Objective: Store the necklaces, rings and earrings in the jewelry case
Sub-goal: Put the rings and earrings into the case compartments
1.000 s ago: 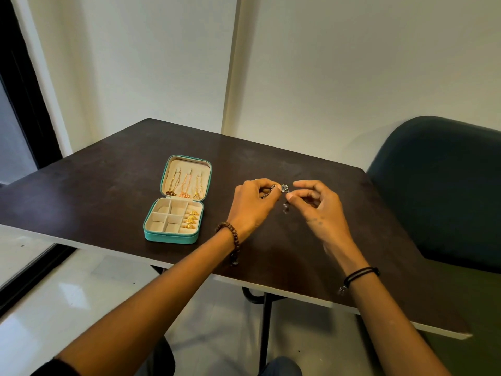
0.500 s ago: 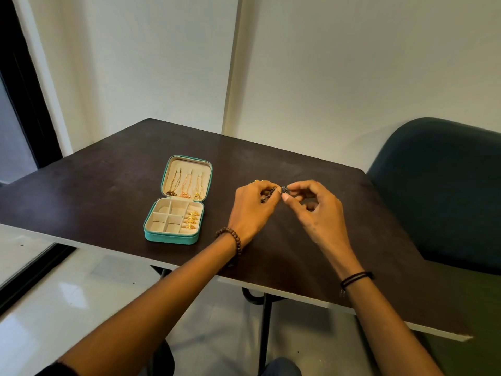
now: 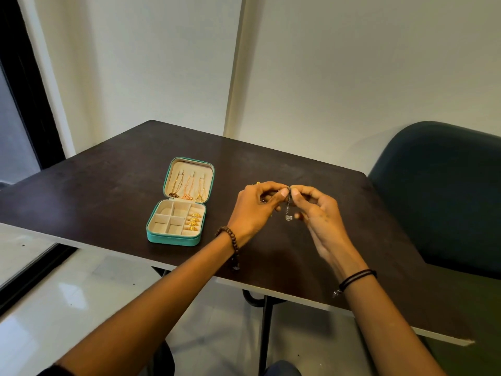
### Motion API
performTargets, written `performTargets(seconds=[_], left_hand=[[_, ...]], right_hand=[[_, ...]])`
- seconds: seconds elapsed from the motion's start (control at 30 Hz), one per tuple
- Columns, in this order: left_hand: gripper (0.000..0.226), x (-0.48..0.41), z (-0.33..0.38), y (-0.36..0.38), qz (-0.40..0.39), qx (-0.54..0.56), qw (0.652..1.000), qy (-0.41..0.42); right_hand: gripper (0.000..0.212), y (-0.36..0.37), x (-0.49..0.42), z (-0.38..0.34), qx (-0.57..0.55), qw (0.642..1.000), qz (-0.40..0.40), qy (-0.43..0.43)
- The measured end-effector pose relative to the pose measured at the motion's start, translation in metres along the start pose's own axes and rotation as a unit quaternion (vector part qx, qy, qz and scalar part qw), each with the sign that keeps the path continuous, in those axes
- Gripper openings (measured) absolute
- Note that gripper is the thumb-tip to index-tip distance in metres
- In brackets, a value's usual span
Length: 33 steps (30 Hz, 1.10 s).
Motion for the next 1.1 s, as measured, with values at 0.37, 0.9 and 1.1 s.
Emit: performTargets(seconds=[0.37, 0.9, 1.1], left_hand=[[0.021, -0.007, -0.009, -0.008, -0.005, 0.043, 0.999, -0.032], [0.022, -0.007, -0.029, -0.016, -0.019, 0.071, 0.996, -0.057], [0.022, -0.002, -0.036, -0.018, -0.007, 0.095, 0.993, -0.070]], right_hand=[[0.018, -0.001, -0.002, -0.006, 0.031, 0.999, -0.025, -0.014], [0.015, 0.003, -0.015, -0.007, 0.138, 0.989, -0.024, -0.054], [0.015, 0.008, -0.015, -0.001, 0.155, 0.986, -0.037, -0.039]])
Point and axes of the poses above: each hand's wrist, its own x-axis away from the middle knuckle, its own y-axis out of the palm, z = x × y, the point moved 10 cm from there along -x, towards the middle knuckle, and after that the axes turned 11 degrees about -z, right-handed, at the moved point
